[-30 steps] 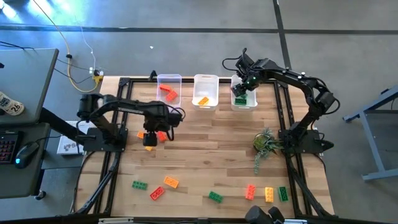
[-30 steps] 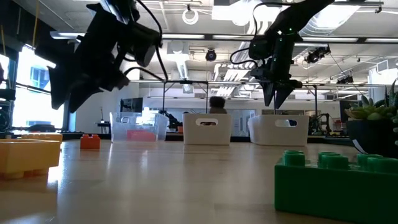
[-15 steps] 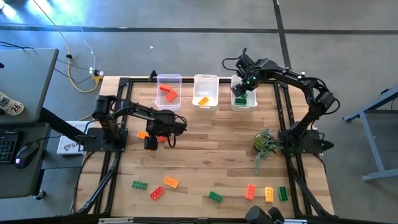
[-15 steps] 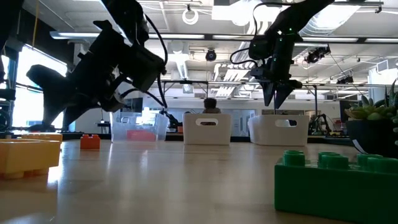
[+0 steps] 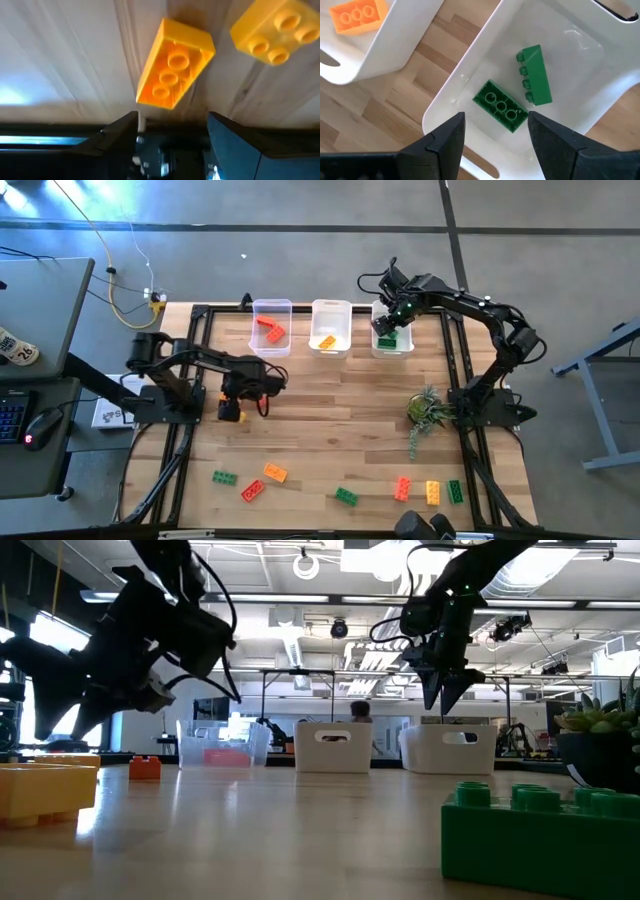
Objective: Sort & place blocks by color
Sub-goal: Put the yellow game piece into the left white bin, then put the green game piece into the right white bin
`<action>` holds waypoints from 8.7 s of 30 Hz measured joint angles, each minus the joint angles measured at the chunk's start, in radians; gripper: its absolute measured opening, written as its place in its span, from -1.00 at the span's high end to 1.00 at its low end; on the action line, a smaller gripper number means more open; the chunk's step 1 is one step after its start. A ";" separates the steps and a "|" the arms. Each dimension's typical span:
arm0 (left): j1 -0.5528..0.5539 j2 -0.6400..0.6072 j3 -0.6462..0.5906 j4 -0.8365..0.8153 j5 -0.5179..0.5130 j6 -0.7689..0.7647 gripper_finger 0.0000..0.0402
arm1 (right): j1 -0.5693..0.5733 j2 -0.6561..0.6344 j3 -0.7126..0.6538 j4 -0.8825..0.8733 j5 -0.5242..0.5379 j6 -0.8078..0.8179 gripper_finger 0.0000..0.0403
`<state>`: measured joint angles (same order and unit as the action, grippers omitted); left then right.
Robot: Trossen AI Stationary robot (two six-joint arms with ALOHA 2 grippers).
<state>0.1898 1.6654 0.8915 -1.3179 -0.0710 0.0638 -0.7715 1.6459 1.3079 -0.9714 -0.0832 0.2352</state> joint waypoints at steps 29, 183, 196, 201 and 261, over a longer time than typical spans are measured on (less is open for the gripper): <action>0.000 -0.028 -0.139 0.273 -0.060 -0.011 -0.02 | 0.000 0.000 0.000 0.007 -0.002 0.045 -0.01; 0.170 -0.347 0.655 0.028 -0.063 -0.397 -0.10 | 1.210 0.000 0.000 0.431 0.158 0.768 -0.11; -0.006 -0.405 0.655 -0.033 -0.105 -0.584 -0.10 | 1.255 0.000 0.000 0.641 0.194 0.698 -0.11; -0.028 -0.404 0.655 -0.032 -0.106 -0.607 -0.10 | 1.294 0.000 0.002 0.649 0.240 0.698 -0.11; -0.038 -0.403 0.654 -0.039 -0.176 -0.663 -0.10 | 1.474 0.483 0.246 0.358 0.368 0.654 -0.11</action>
<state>0.1516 1.2621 1.5459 -1.3565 -0.2470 -0.5997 0.7025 2.1288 1.5543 -0.6134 0.2844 0.8894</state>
